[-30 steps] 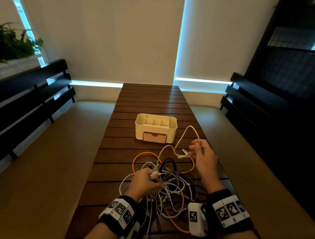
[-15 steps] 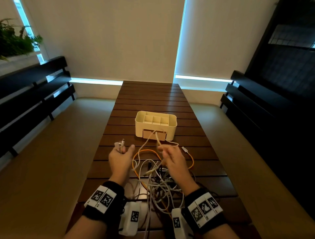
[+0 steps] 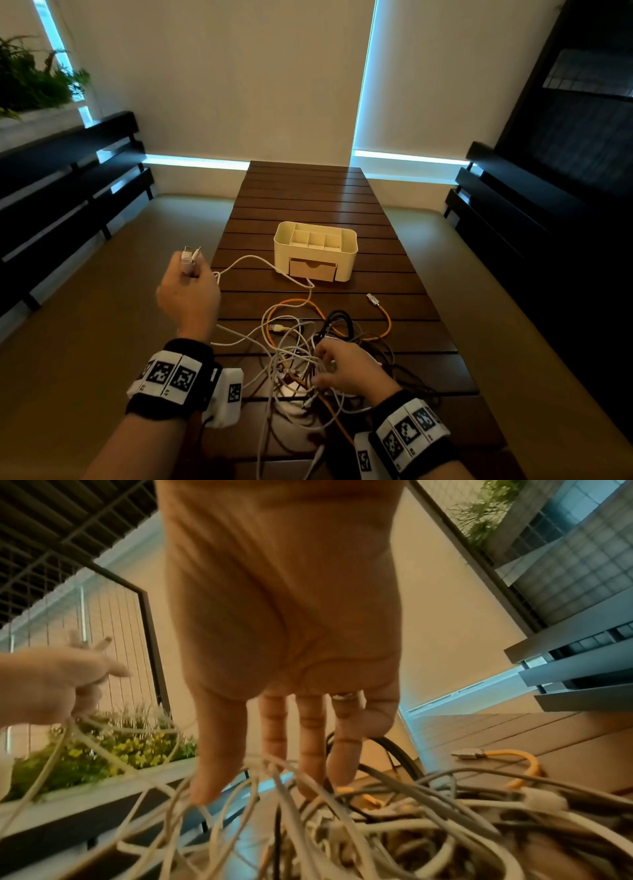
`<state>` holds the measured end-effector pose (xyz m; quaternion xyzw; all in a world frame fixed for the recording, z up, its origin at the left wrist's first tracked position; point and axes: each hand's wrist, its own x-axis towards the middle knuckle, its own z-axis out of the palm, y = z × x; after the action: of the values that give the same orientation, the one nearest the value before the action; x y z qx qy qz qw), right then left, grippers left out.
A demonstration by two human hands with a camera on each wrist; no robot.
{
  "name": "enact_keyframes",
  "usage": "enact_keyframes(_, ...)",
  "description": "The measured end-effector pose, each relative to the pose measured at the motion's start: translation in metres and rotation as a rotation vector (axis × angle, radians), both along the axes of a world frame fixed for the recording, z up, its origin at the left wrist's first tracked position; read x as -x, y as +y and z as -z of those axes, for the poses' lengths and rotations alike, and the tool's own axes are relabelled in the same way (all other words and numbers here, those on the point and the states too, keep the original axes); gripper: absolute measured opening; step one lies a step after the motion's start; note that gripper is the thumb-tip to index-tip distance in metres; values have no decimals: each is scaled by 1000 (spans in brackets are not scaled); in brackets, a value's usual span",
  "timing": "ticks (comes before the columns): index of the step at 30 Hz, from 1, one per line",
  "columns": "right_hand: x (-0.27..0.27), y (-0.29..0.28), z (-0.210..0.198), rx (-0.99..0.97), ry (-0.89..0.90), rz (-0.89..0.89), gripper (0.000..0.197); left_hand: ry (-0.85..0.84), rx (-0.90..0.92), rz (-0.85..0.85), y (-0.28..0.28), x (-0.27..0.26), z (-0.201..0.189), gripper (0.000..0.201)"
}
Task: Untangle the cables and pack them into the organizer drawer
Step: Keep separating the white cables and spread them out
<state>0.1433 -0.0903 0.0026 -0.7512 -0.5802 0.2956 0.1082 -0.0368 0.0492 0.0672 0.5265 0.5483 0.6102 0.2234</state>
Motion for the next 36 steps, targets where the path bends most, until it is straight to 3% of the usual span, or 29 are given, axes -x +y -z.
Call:
enact_keyframes(4, -11, -3, 19, 76, -168, 38, 28, 16, 3, 14, -1, 0, 2, 28)
enact_keyframes(8, -30, -8, 33, 181, 158, 140, 41, 93, 8, 15, 0, 4, 5, 29)
enact_keyframes(10, -32, -10, 33, 17, 268, 312, 47, 76, 8, 10, -1, 7, 5, 36)
enact_keyframes(12, -34, -11, 38, -296, 222, 489, 36, 71, 11, 23, -3, 8, 8, 37)
enact_keyframes(13, -34, -11, 41, -400, 206, 481, 28, 78, 18, 47, -4, 8, 9, 34)
enact_keyframes(14, -33, -9, 41, -394, 200, 371, 33, 106, 32, 88, -5, 6, 12, 32)
enact_keyframes(16, -26, -6, 46, -149, 175, 69, 59, 225, 52, 258, -9, 1, 19, 35)
enact_keyframes(17, -22, -3, 47, -23, 137, -14, 61, 297, 62, 392, -11, -3, 26, 37)
enact_keyframes(19, -17, 2, 54, 85, 48, -49, 56, 445, 162, 710, -21, -14, 41, 27)
enact_keyframes(21, -11, 4, 58, 132, -64, -62, 49, 709, 322, 918, -32, -27, 64, 12)
enact_keyframes(22, -9, 3, 60, 152, -129, -69, 47, 891, 359, 957, -37, -33, 77, 28)
enact_keyframes(24, -4, -2, 62, 153, -280, -79, 45, 1141, 409, 951, -44, -41, 103, 53)
enact_keyframes(27, -5, -7, 68, 107, -408, 10, 44, 1121, 483, 878, -44, -37, 124, 65)
enact_keyframes(32, -22, -16, 70, 140, -394, 135, 46, 1131, 591, 848, -37, -22, 125, 58)
enact_keyframes(36, -41, -25, 69, 105, -374, 300, 41, 1095, 633, 718, -27, -2, 133, 47)
